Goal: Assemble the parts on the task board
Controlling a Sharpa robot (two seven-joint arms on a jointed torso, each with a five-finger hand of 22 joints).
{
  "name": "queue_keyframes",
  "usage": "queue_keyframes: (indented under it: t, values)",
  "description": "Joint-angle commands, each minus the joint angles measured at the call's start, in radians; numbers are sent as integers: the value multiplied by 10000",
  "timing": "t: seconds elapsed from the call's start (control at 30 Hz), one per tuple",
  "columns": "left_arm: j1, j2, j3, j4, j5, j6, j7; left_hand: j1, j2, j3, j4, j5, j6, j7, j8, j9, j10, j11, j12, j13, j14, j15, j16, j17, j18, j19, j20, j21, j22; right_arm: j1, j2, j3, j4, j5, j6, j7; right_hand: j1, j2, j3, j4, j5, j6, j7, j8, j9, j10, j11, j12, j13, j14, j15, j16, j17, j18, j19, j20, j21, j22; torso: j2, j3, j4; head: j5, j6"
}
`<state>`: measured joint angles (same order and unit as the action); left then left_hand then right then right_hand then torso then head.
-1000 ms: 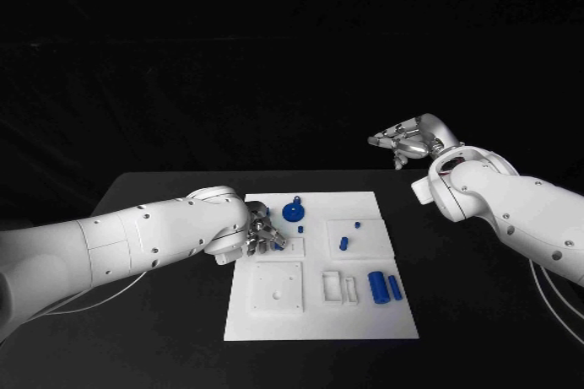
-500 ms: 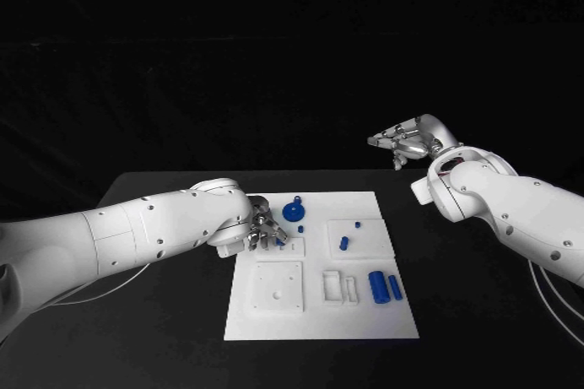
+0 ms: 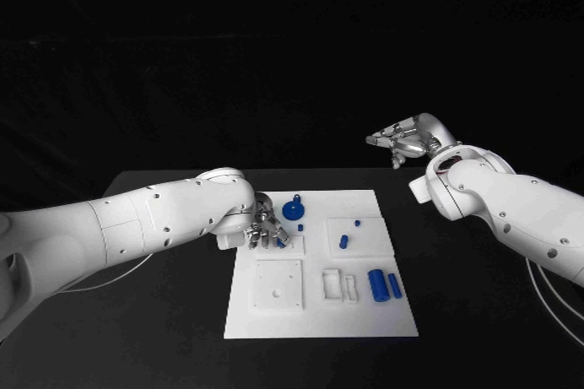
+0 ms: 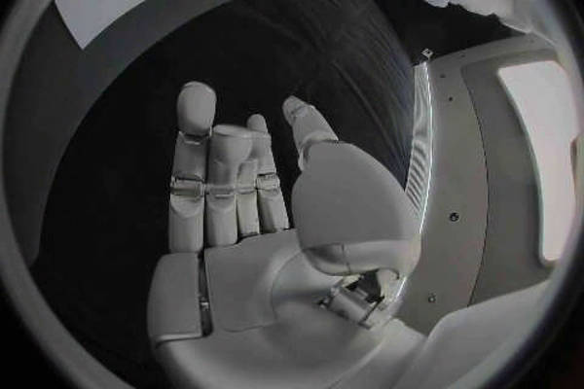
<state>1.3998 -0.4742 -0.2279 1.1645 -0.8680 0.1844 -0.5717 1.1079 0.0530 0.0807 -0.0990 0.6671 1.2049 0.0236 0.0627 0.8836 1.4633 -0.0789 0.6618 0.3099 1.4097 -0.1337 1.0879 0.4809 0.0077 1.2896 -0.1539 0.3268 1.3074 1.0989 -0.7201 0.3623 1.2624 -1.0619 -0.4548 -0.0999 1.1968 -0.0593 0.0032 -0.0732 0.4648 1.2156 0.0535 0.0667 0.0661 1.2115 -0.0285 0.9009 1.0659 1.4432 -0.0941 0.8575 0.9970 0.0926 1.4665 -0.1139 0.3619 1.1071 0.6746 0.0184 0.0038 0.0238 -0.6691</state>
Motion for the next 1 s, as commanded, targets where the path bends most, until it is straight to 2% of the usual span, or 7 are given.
queue_keyframes:
  t: [0.03, 0.2, 0.43, 1.0]
  values:
    - [73, 113, 8, -138, 227, 903, -158, 107, 30, 1883, -1831, 48, 314, -313, 49, 25, 503, -174, -44, 26, -67, -38, 16, 15, 24, -49, -7, 54, 208, -6, 25, 5, -11, -11, 144, 34, -35, 72, -46, -18, 64, -85, 10, -42, -12, -54, -10, -34, -14, 10, 40, -67, -6, 134, 379, 59, -33, -9, -1, 4, -1, 7, -11]
    - [120, 229, 5, -297, 162, 1157, -234, 106, 26, 1897, -1828, 58, 297, -306, 44, 48, 497, -167, -58, 39, -86, -36, 23, 24, 23, -74, -6, 78, 207, -6, 41, 4, -19, -11, 158, 32, -35, 72, -46, -18, 64, -85, 10, -42, -12, -54, -10, -34, -14, 10, 40, -67, -6, 134, 379, 59, -33, -9, -4, -4, 0, 6, -21]
    - [137, 309, 5, -407, -128, 843, -159, 98, 42, 1894, -1816, 39, 283, -309, 49, 75, 502, -169, -72, 62, -84, -39, 25, 23, 29, -76, -7, 110, 202, -6, 57, 4, -19, -11, 162, 34, -35, 72, -46, -18, 64, -85, 10, -42, -12, -54, -10, -34, -14, 10, 40, -67, -6, 134, 379, 59, -33, -9, -4, -13, 14, -8, -21]
    - [137, 373, -8, -462, -229, 676, -168, 78, 55, 1899, -1813, 5, 292, -310, 37, 14, 502, -166, -62, 97, -68, -42, 26, 22, 29, -69, -10, 128, 193, -6, 69, 4, -10, -11, 148, 46, -19, 76, -68, 5, 86, -85, 9, -42, -12, -55, -12, -24, -20, 14, 39, -70, 0, 133, 377, 58, 15, -40, -2, -17, 18, 1, -36]
